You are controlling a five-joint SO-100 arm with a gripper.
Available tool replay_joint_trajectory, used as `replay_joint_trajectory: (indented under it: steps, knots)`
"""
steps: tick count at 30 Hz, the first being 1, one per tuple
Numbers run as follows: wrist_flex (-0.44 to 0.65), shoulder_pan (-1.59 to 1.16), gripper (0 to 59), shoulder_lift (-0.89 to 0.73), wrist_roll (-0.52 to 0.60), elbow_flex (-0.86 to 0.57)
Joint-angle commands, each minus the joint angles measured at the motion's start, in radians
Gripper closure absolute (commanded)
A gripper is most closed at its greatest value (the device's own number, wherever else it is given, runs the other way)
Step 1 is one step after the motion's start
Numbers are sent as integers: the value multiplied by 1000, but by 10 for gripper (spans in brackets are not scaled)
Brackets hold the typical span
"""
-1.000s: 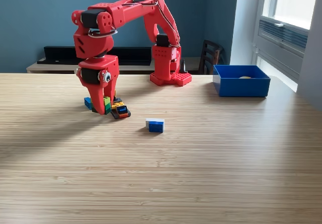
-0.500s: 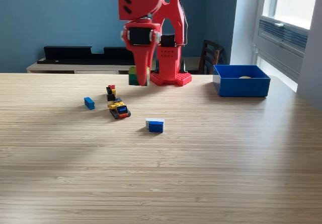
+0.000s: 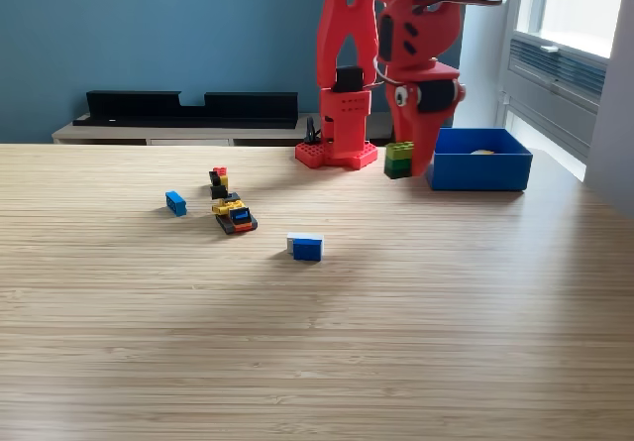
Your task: Grasp a lego block and put it in the bin.
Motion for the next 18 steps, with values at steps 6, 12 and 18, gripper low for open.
replay_joint_trajectory:
  steps: [6,12,18]
  knots:
    - [51,-408,586,101,9,-11]
    - [106,-594,586,101,8,-34]
    - [190,-690,586,104,-25,-115]
